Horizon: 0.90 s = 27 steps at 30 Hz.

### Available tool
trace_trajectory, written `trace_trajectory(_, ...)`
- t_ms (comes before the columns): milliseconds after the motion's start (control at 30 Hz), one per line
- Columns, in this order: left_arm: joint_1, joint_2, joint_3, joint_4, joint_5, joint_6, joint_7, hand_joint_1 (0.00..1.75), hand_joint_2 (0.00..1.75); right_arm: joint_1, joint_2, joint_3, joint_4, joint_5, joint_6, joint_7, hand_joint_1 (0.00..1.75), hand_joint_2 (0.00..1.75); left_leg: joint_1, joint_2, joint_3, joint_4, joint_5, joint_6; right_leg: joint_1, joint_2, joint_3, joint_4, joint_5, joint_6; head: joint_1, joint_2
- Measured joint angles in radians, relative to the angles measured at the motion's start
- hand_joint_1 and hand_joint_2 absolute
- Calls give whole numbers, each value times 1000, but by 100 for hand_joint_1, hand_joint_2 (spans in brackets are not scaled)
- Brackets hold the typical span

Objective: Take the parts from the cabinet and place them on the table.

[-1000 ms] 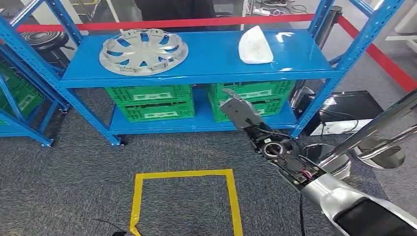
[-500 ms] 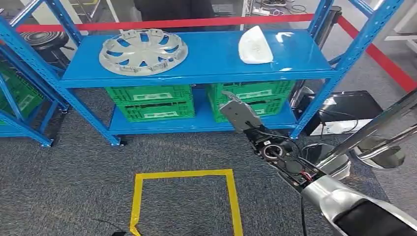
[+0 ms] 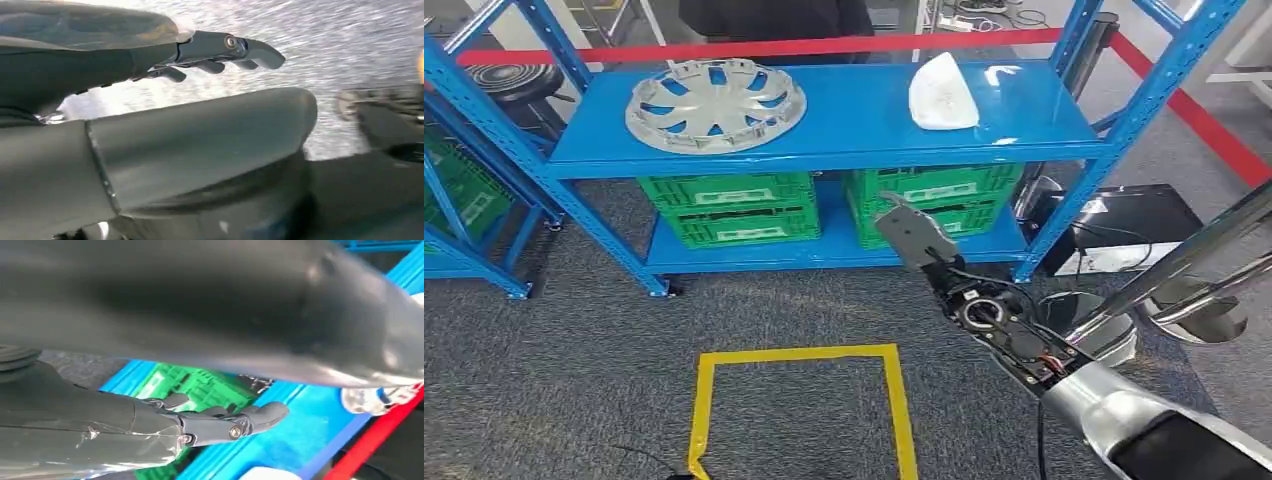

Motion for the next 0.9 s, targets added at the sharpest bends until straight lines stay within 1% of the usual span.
trace_trajectory(67,3,-1,0,0,7,4,20,0,0,11,-8,-2,-6,-2,-5,-5,0,0,0,0,0,0,0,0,0,0,0,0,0,0,0,0)
trace_trajectory(167,3,1,0,0,24,17,22,0,0,17,-13,-2,-11,-2,-7,-28,0,0,0,0,0,0,0,0,0,0,0,0,0,0,0,0)
trace_trajectory(267,3,7,2,0,39,20,-10,0,0,15,-13,-2,-8,-7,-3,-63,0,0,0,0,0,0,0,0,0,0,0,0,0,0,0,0)
trace_trajectory(333,3,13,9,0,55,16,-47,0,0,11,-9,-1,1,-10,6,-83,0,0,0,0,-1,0,0,0,0,0,1,0,0,0,0,0)
trace_trajectory(367,3,17,12,0,58,8,-59,0,0,9,-7,-1,6,-12,8,-93,0,0,-2,-1,-1,1,-1,0,-3,0,1,-1,0,0,0,0)
trace_trajectory(500,2,26,19,0,62,0,-71,0,0,-1,4,0,28,-13,14,-105,0,0,-3,-1,-1,2,-2,2,-4,0,1,-1,0,2,0,0)
trace_trajectory(600,3,31,20,0,56,-4,-73,0,0,-2,9,0,39,-20,13,-107,0,0,-6,-1,-2,5,-5,7,-7,-1,2,-1,-1,5,0,0)
trace_trajectory(667,3,35,20,0,45,-12,-70,0,0,-2,10,-1,44,-23,4,-108,0,0,-9,-1,-1,5,-6,11,-11,-1,4,-6,-1,11,0,0)
trace_trajectory(700,2,35,19,0,40,-14,-61,0,0,-1,10,-1,46,-23,-2,-107,0,0,-9,0,-2,-1,-5,14,-10,0,7,8,8,18,0,0)
trace_trajectory(733,2,36,19,0,35,-18,-54,0,0,0,10,-2,47,-23,-8,-105,0,0,-4,0,5,-6,-10,22,-8,0,8,10,7,21,0,0)
trace_trajectory(767,2,36,19,0,32,-20,-45,0,0,2,10,-4,47,-23,-13,-101,0,0,1,0,20,-17,-15,29,-10,-5,-8,25,-4,24,0,0)
trace_trajectory(800,4,37,19,0,29,-21,-38,0,0,2,10,-7,46,-23,-19,-99,0,0,0,1,32,-22,-20,37,-9,-9,-18,54,-16,26,1,0)
trace_trajectory(833,4,38,19,0,26,-21,-33,0,0,2,10,-10,45,-22,-25,-96,0,0,0,2,40,-24,-24,42,-10,-10,-49,113,-45,26,2,0)
trace_trajectory(867,4,39,19,0,22,-22,-29,0,0,5,9,-14,45,-20,-31,-92,0,0,0,4,47,-24,-29,43,-10,-10,-94,194,-76,29,1,0)
trace_trajectory(900,4,40,19,0,16,-23,-26,0,0,12,8,-19,45,-20,-34,-87,0,0,0,5,54,-24,-34,40,-12,-10,-141,276,-103,29,2,0)
